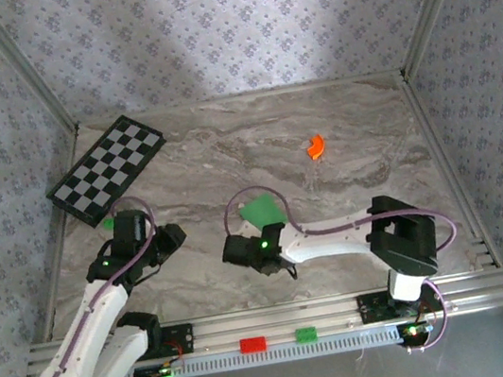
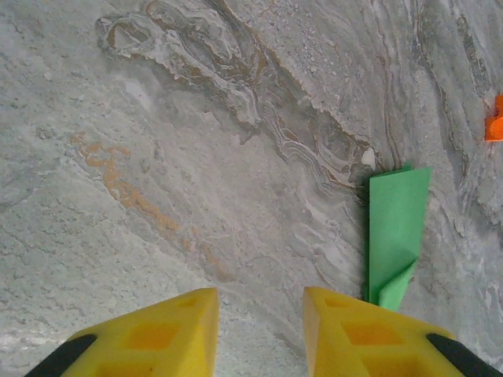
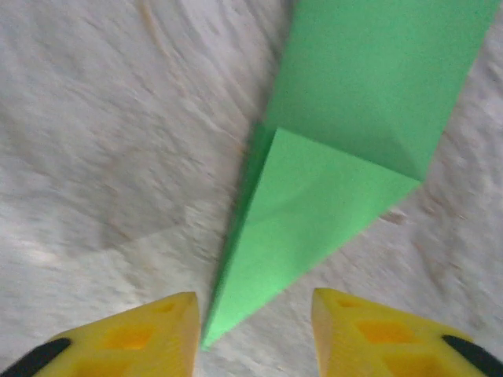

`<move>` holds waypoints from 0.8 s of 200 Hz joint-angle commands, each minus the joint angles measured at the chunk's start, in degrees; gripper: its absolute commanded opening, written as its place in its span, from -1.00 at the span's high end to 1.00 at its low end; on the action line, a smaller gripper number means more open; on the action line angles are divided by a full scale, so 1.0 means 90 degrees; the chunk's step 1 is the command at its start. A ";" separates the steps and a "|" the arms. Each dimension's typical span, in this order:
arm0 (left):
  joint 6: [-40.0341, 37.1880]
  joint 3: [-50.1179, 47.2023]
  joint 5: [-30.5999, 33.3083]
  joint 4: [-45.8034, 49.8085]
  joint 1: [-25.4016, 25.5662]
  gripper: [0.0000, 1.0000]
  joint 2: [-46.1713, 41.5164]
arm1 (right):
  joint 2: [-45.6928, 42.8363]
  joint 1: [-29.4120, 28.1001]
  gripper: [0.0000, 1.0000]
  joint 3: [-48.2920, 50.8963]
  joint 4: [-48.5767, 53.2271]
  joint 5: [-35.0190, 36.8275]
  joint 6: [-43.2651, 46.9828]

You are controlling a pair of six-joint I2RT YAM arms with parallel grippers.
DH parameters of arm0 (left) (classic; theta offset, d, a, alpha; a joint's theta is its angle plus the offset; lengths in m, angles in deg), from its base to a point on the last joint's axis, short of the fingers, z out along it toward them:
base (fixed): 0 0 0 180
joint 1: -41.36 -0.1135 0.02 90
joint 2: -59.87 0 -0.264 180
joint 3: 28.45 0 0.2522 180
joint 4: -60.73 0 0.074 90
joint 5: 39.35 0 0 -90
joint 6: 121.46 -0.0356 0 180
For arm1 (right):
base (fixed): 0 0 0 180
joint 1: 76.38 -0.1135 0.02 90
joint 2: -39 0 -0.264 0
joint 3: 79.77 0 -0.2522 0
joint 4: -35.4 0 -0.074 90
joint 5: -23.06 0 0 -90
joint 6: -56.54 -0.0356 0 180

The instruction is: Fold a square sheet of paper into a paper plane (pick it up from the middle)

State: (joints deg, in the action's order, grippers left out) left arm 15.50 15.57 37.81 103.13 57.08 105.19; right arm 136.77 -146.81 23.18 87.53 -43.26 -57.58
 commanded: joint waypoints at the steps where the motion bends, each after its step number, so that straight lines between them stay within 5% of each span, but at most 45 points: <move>1: -0.0125 0.0007 -0.0288 0.0032 -0.0053 0.30 0.0034 | -0.0848 0.0632 0.03 0.0503 -0.1006 -0.1458 -0.0197; 27: -0.0106 -0.0085 -0.0701 -0.0256 -0.0054 0.30 0.0243 | -0.1390 0.2013 0.04 0.1681 -0.2632 -0.3687 -0.0584; 57: -0.0137 -0.0120 -0.1049 -0.0433 -0.0053 0.35 0.0485 | -0.1106 0.3174 0.53 0.2238 -0.3897 -0.5108 -0.1403; 102: -0.0133 -0.0177 -0.1218 -0.0548 -0.0049 0.42 0.0686 | -0.0538 0.3295 0.72 0.2222 -0.4454 -0.5431 -0.1921; 160: -0.0037 -0.0256 -0.1427 -0.0900 -0.0048 0.56 0.1068 | -0.0179 0.2981 0.78 0.2627 -0.4589 -0.4462 -0.3393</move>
State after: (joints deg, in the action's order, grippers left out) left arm 15.08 13.65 27.21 97.32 57.08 113.39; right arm 134.41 -117.81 44.51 46.99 -87.41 -79.85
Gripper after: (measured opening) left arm 0.230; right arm 0.109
